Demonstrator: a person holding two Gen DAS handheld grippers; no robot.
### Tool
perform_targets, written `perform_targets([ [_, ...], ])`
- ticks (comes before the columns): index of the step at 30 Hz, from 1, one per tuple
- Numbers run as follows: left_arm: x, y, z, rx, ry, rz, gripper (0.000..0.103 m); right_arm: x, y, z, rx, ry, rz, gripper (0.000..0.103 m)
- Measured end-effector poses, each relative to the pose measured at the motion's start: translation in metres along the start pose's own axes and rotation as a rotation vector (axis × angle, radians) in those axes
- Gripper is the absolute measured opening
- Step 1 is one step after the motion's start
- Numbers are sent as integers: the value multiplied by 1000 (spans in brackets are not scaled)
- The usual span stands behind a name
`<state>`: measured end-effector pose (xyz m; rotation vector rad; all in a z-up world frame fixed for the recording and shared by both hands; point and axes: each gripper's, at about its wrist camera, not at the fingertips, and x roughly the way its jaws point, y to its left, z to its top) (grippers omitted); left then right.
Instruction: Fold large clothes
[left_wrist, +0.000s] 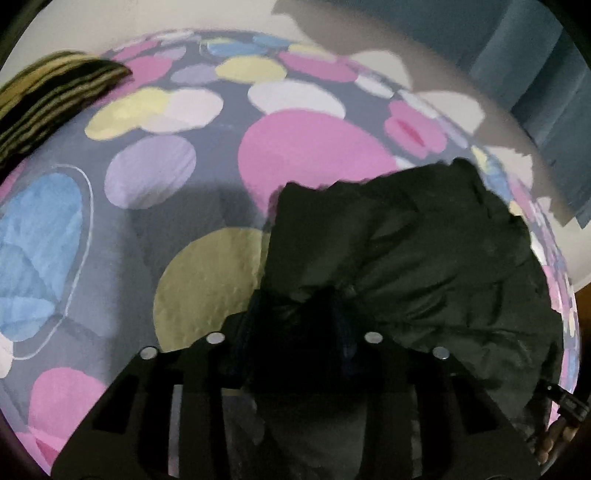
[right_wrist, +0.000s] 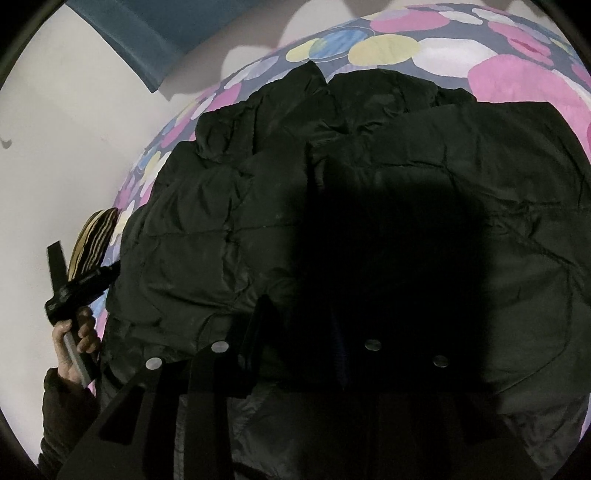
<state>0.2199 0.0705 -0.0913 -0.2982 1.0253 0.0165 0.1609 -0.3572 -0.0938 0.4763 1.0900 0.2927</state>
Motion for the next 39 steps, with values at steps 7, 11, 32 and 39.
perform_targets([
  [7, -14, -3, -4, 77, -39, 5, 31, -4, 1, 1, 6, -9, 22, 35],
  [11, -44, 16, -21, 48, -38, -76, 44, -25, -6, -8, 27, -19, 64, 49],
  [32, -150, 71, -208, 92, 113, -345, 58, -176, -130, -172, 165, -53, -32, 66],
  [39, -158, 56, -237, 161, 132, -412, 56, -179, -115, -201, 128, 19, 112, 71],
])
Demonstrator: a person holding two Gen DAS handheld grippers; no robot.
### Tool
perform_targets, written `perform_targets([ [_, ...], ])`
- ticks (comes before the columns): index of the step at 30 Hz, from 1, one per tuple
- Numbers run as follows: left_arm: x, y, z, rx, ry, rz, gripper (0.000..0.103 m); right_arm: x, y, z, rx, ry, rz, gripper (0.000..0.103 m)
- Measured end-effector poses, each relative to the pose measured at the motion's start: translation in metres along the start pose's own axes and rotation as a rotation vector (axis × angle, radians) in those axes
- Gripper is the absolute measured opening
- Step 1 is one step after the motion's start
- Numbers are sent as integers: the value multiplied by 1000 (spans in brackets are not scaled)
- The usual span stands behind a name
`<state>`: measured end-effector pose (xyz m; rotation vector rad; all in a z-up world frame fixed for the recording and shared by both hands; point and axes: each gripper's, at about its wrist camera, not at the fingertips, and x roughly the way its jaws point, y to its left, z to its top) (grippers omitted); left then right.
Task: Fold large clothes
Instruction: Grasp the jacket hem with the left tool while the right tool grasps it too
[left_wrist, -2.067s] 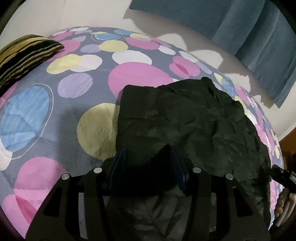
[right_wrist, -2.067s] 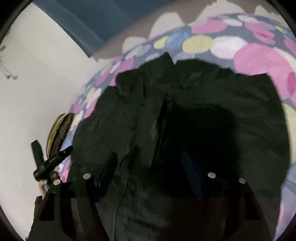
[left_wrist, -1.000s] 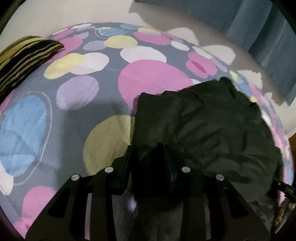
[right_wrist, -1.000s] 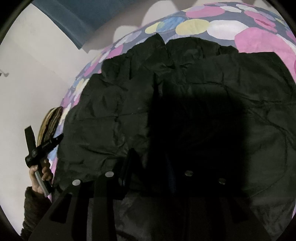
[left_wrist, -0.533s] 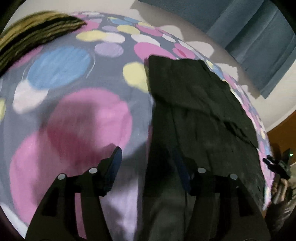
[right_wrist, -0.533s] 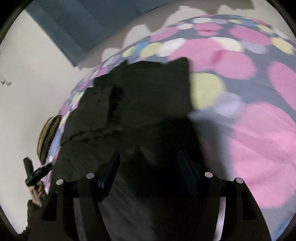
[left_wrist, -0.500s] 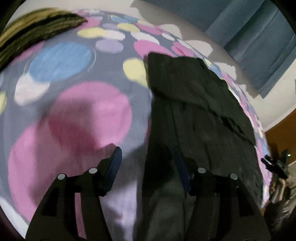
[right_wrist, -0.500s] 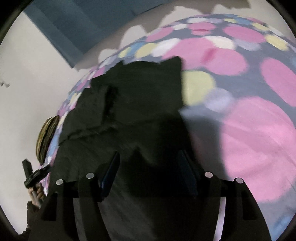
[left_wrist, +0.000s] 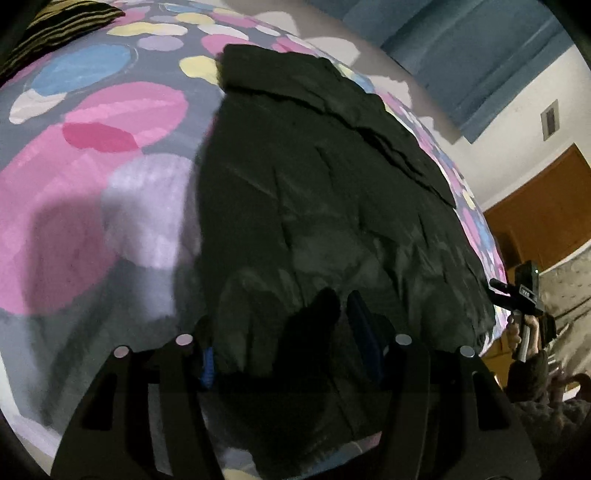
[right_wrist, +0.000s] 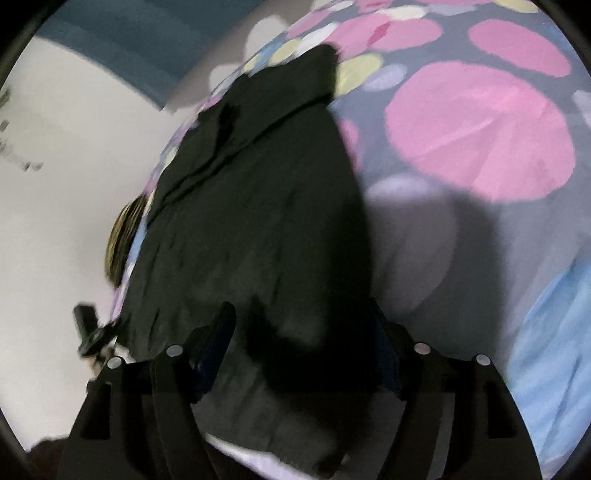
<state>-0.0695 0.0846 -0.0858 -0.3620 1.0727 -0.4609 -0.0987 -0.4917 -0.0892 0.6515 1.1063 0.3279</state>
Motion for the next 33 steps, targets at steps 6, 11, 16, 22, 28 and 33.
perform_targets([
  [6, 0, -6, -11, 11, -14, 15, 43, 2, 19, -25, -102, 66, 18, 67],
  [11, 3, -12, -14, 12, -5, 30, 22, 8, 19, -28, -101, 56, -37, 33],
  [16, -4, -22, -18, 43, -34, 31, 13, 2, 21, -28, -93, 37, 2, 18],
  [22, -28, -26, -28, 20, -73, -70, 12, -15, 25, -29, -62, 7, 107, 16],
  [28, -55, -27, -17, -92, -117, -219, 12, -41, 32, -7, -19, -45, 270, 16],
  [33, -64, -22, 21, -232, -154, -303, 12, -50, 34, 34, 26, -97, 367, 15],
])
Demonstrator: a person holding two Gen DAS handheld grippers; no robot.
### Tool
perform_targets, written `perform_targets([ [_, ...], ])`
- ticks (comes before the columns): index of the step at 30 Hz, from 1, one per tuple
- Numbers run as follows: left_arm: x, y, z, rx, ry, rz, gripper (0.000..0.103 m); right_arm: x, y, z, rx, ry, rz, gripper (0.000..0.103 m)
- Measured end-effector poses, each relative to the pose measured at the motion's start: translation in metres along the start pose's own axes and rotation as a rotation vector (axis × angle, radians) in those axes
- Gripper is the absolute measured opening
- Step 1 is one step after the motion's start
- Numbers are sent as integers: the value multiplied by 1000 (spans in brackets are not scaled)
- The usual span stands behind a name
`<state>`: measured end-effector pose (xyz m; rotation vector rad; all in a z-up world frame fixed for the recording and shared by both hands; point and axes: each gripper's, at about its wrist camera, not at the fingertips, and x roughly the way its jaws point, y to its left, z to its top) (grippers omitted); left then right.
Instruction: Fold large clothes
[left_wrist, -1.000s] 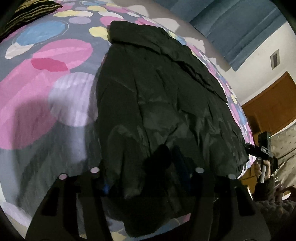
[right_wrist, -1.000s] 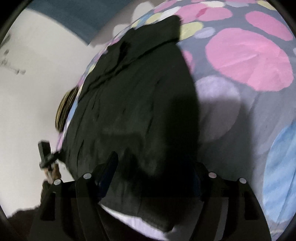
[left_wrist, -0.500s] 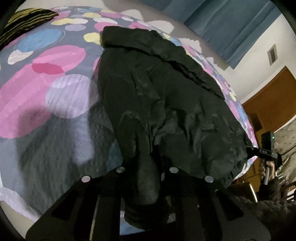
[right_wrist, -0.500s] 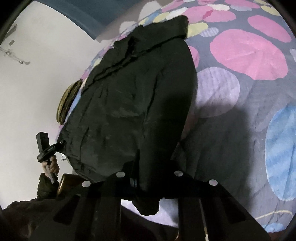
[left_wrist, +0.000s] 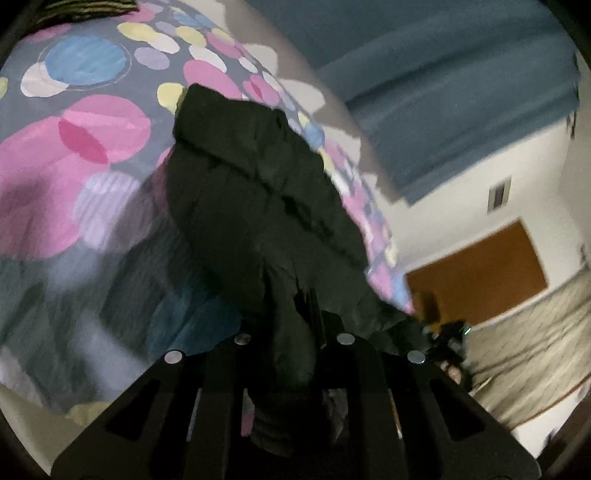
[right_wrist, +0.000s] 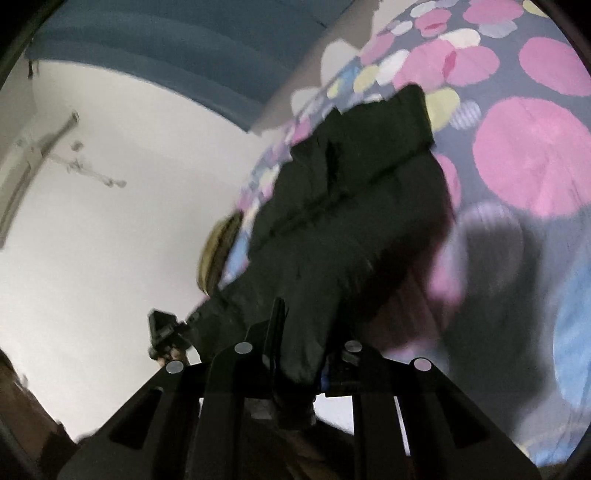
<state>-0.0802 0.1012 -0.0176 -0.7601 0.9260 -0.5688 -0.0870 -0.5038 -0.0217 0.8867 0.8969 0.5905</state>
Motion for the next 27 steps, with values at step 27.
perform_targets([
  [27, 151, 64, 155, -105, 16, 191, 13, 119, -129, 148, 330, -61, -12, 17],
])
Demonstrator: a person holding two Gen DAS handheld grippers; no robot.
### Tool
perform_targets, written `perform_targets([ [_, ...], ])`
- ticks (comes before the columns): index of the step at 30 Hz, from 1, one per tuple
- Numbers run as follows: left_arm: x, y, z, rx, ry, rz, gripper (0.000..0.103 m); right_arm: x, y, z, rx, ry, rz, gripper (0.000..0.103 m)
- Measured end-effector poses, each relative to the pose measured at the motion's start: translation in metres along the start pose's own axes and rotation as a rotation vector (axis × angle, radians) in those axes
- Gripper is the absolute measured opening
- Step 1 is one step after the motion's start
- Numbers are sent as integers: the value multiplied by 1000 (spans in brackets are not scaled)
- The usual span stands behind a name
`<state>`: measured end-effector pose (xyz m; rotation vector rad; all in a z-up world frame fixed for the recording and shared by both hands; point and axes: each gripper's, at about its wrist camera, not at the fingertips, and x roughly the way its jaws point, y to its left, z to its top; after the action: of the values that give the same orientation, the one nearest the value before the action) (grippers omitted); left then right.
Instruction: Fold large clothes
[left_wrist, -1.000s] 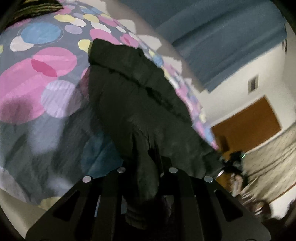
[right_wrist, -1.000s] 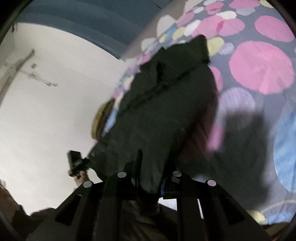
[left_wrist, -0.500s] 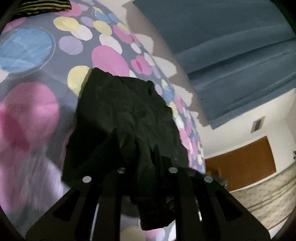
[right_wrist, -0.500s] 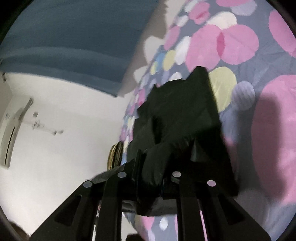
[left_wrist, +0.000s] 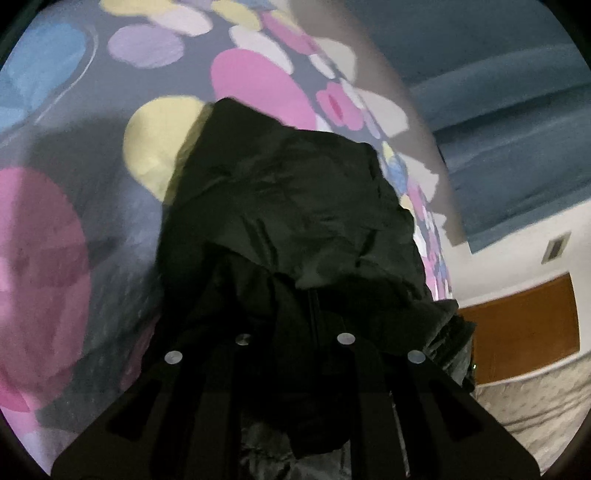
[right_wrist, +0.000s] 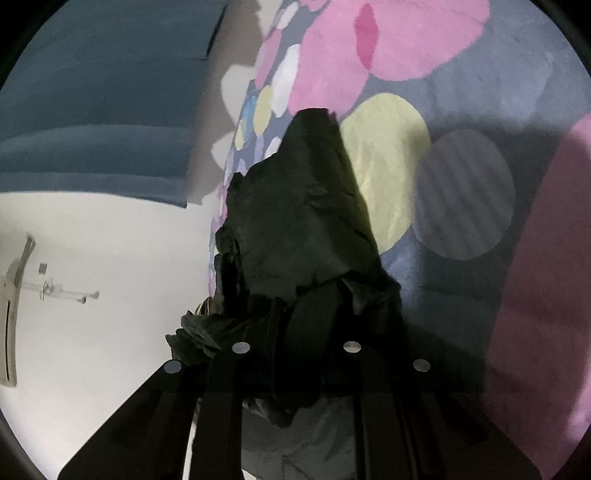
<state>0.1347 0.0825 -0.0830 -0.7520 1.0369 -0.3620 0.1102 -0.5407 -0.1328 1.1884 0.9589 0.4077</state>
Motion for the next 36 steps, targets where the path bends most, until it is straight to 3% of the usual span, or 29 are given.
perform_targets([
  [3, -16, -5, -2, 16, -21, -43, 22, -6, 1, -1, -5, 3, 12, 19],
  [7, -43, 3, -3, -33, -67, -170, 30, -7, -1, -2, -3, 5, 21, 20],
  [12, -65, 8, -2, -39, -131, -213, 34, -9, -2, -2, 18, 0, 49, 24],
  [14, -74, 12, -1, -42, -168, -200, 39, -12, 0, -3, 18, -7, 57, 30],
  [16, -86, 15, 1, -20, -218, -163, 42, -18, 4, -4, 3, -19, 71, 46],
  [19, -93, 14, 2, 28, -234, -112, 46, -34, 14, -8, -44, -46, 67, 62],
  [21, -93, 10, 1, 80, -225, -71, 57, -47, 23, -11, -106, -73, 33, 64],
  [28, -82, -4, -4, 296, -187, 30, 67, -76, 44, -15, -330, -120, -72, 70],
  [32, -68, -18, -2, 449, -157, 57, 71, -63, 56, -14, -486, -105, -183, 71],
  [36, -54, -28, 1, 533, -138, 70, 72, -44, 65, -12, -599, -68, -215, 71],
])
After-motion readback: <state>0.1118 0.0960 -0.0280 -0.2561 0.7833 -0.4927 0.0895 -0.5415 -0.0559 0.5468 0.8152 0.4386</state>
